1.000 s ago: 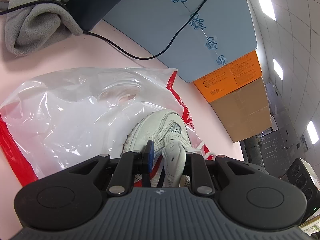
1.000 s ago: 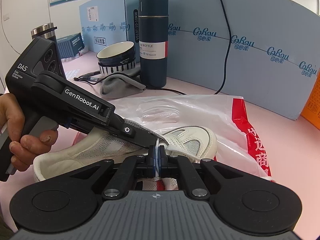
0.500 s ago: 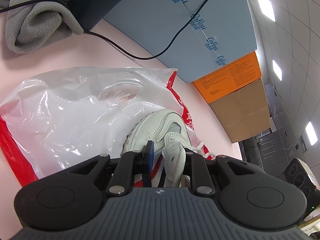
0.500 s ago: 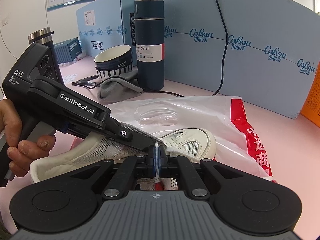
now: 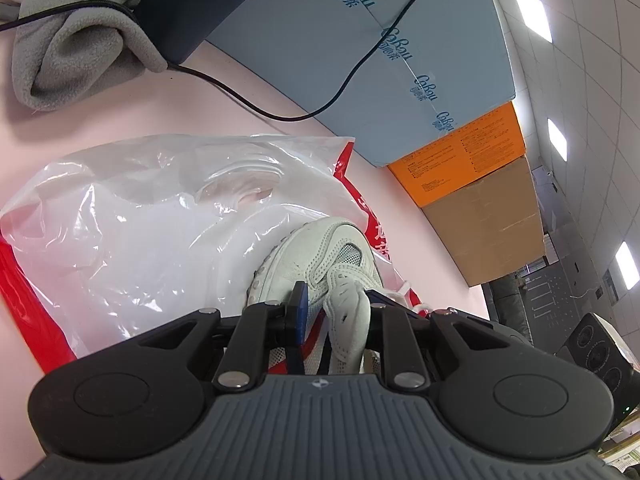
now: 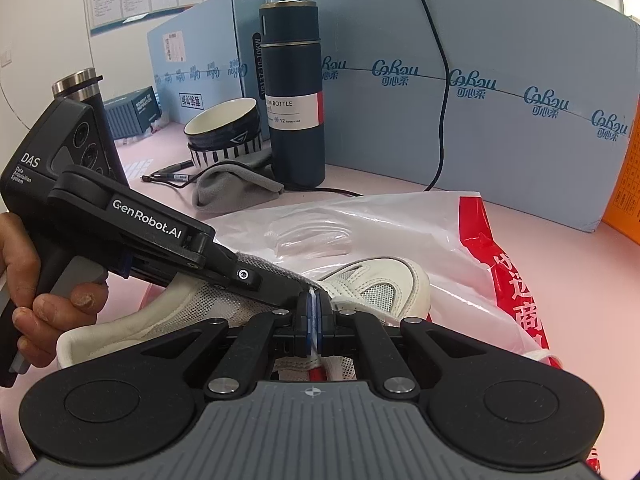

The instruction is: Lace up shoes with both hands

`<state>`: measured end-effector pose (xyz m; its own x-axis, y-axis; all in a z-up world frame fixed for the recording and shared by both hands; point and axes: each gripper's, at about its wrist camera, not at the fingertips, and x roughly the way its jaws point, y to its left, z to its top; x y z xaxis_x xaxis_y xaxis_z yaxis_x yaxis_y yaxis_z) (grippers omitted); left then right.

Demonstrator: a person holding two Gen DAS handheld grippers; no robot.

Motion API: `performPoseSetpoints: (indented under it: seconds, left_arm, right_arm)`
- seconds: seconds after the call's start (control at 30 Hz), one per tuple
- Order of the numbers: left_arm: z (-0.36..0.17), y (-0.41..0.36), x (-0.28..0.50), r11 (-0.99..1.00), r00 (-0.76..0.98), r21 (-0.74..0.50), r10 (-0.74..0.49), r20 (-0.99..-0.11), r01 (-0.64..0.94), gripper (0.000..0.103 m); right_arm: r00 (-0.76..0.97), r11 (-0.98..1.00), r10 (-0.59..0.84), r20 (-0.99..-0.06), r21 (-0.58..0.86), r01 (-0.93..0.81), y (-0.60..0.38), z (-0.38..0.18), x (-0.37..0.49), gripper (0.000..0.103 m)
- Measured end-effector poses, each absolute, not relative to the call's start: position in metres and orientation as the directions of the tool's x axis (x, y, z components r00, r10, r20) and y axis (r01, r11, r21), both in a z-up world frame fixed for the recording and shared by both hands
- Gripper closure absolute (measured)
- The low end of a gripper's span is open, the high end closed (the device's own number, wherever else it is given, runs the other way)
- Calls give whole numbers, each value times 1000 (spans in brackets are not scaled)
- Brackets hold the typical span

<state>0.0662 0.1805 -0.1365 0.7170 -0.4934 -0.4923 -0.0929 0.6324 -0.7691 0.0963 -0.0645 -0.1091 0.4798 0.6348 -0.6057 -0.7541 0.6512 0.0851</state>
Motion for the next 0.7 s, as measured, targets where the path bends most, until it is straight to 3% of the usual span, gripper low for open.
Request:
performPoseSetpoints:
  seconds: [0.17, 0.3, 0.4, 0.47, 0.5, 0.53, 0.57, 0.7]
  left_arm:
    - [-129, 177, 65, 674, 719, -736, -482, -501, -61, 86]
    - [-110, 158, 60, 816, 726, -577, -414, -549, 30, 86]
    - [-99, 142, 56, 893, 731, -440, -360, -580, 92, 85]
    - [-98, 139, 54, 906, 736, -414, -341, -585, 91, 84]
    - [-98, 139, 53, 911, 738, -403, -331, -588, 87, 78]
    - [-98, 137, 52, 924, 741, -373, -304, -599, 78, 64]
    - [-98, 134, 50, 938, 744, -339, -277, -608, 72, 59]
    - [-97, 135, 45, 947, 764, -314, -252, -593, 69, 58]
  right_arm:
    - [465, 645, 674, -574, 151, -749, -74, -109, 100, 101]
    - [482, 633, 671, -564, 96, -768, -71, -101, 92, 96]
    - [491, 613, 658, -571, 28, -789, -68, -95, 85, 84]
    - [508, 601, 634, -584, -42, -798, -66, -90, 79, 69]
    - [514, 593, 624, -588, -71, -802, -65, -89, 76, 69]
    - [514, 585, 618, -595, -89, -806, -64, -87, 75, 69]
    - [513, 576, 612, -602, -107, -811, -63, -86, 73, 70]
    - [513, 556, 581, -632, -152, -817, -55, -84, 71, 73]
